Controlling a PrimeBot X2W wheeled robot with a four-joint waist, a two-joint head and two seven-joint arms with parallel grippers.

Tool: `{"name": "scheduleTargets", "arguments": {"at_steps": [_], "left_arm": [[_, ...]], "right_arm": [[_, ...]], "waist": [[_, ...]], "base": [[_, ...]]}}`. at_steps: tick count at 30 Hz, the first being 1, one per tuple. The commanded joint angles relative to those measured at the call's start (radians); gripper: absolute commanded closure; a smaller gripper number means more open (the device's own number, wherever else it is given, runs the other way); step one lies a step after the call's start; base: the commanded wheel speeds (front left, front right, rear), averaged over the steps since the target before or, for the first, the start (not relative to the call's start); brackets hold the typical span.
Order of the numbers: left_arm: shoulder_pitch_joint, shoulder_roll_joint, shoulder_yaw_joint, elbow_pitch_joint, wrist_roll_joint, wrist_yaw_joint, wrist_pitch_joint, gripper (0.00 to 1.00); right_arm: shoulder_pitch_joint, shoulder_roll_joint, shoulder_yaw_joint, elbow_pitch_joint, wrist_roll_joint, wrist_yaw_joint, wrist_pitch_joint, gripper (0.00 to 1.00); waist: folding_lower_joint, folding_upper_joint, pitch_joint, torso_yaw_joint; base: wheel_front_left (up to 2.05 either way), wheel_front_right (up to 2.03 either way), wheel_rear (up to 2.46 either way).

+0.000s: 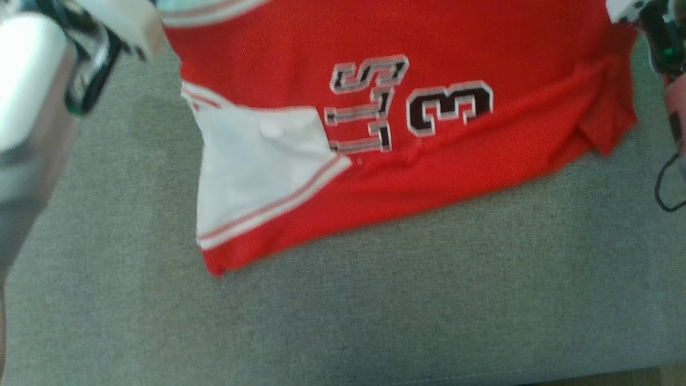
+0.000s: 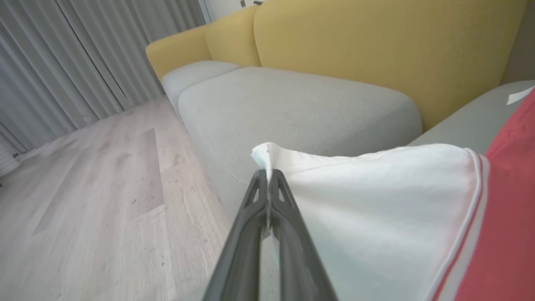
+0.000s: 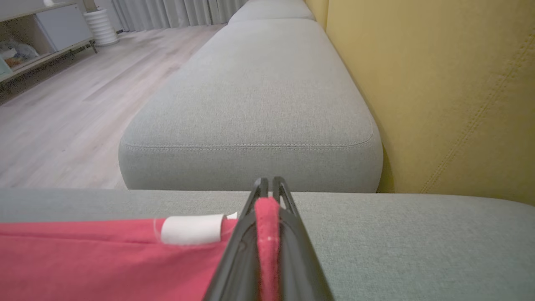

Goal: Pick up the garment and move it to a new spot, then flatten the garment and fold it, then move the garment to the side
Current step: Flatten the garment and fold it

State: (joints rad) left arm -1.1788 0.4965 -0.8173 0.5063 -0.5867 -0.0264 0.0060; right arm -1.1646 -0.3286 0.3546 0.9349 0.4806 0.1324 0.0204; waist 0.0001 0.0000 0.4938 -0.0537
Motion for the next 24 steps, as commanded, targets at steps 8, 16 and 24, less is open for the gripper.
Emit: {"name": "scheduleTargets", "arguments": {"at_steps": [8, 16, 24], "left_arm": [[-0.168, -0.031, 0.048, 0.153, 0.057, 0.016, -0.131, 1.0], [-0.13, -0.078, 0.007, 0.26, 0.055, -0.032, -0.186, 1.0], [-0.004, -0.068, -0.032, 0.246, 0.013, -0.073, -0.18, 1.0]], "right_arm": [[-0.06, 0.02, 0.039, -0.013, 0.089, -0.002, -0.087, 1.0], [-0.018, -0.018, 0.105, 0.0, 0.191, -0.002, -0.082, 1.0], [0.093, -0.092, 0.197, -0.033, 0.312, -0.002, -0.017, 1.0]], "waist": [[-0.0001, 0.0, 0.007, -0.008], [-0.0001, 0.0, -0.022, 0.018], [-0.0001, 0.0, -0.092, 0.048]], "base": [[0.0, 0.0, 0.0], [0.0, 0.0, 0.0], [0.0, 0.0, 0.0]]}}
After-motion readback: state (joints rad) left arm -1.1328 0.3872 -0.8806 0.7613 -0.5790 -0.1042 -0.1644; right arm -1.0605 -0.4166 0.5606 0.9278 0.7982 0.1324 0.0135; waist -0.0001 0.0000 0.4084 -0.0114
